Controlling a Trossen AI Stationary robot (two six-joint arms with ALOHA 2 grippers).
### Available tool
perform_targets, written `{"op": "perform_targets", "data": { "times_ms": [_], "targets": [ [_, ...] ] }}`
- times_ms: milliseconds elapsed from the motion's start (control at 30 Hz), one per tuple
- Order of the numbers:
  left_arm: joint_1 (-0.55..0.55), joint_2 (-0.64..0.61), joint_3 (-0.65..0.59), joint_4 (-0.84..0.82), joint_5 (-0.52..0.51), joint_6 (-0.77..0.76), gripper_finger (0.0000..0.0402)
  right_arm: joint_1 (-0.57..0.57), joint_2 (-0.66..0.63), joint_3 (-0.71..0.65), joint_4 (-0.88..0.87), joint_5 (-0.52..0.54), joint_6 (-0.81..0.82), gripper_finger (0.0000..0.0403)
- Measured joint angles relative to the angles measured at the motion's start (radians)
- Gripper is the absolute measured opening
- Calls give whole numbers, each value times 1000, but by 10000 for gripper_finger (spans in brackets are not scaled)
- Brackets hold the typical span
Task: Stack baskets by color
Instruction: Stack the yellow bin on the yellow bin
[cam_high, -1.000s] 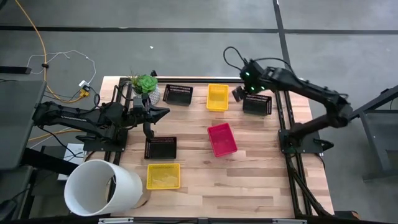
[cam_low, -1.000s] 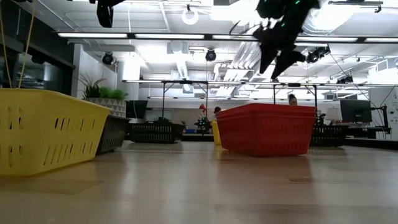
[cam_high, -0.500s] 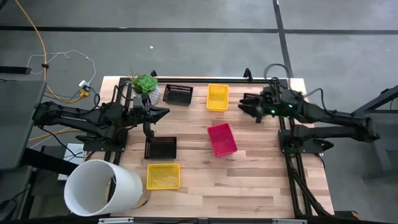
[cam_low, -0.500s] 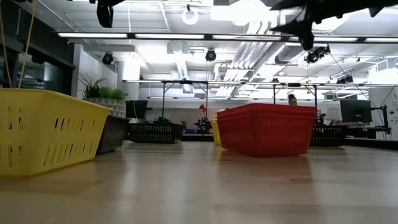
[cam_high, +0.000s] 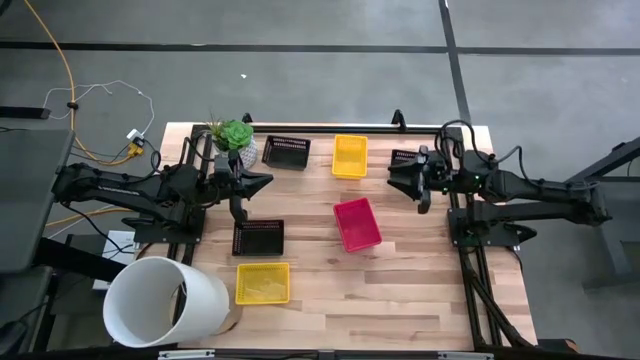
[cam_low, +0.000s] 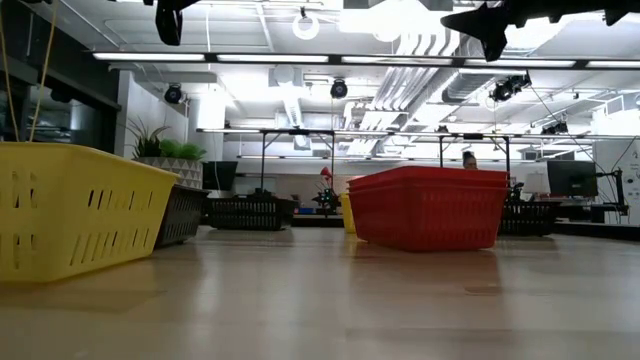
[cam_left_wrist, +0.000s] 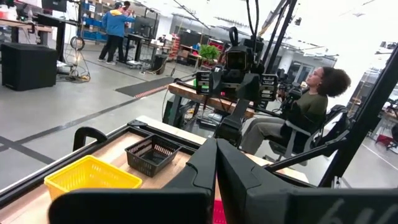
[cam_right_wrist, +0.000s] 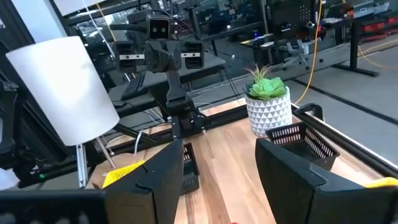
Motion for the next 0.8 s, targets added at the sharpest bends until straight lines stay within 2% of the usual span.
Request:
{"op": "perform_targets", "data": {
  "times_ms": [233, 800],
  "targets": [
    [0, 0, 0, 0, 30, 35, 0, 0, 0, 0, 0, 0, -39, 185],
    [0, 0, 0, 0, 31, 77, 0, 0, 0, 0, 0, -8, -37, 179]
  ]
}}
